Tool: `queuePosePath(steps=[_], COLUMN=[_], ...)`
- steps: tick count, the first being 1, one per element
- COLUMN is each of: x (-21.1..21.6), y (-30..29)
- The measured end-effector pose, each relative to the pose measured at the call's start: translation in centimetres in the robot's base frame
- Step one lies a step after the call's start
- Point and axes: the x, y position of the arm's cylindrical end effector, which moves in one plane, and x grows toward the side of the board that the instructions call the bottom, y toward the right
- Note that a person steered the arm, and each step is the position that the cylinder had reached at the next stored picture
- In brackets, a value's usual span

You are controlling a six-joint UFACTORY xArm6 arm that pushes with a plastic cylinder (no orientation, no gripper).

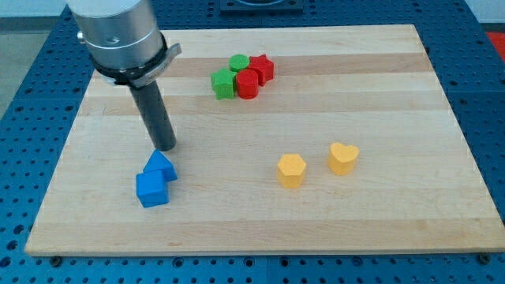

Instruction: Push the yellow hexagon into the yellow heart

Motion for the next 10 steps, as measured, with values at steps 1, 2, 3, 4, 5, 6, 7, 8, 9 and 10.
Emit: queuePosePath(steps=[1,2,3,4,5,6,7,8,9,10], x=[1.0,2.9,4.8,5.4,5.4,5.4,5.4,5.4,3.3,-0.7], y=[1.3,1.4,2.4,6.4,10.6,15.4,19.0,19.5,17.5,18.7])
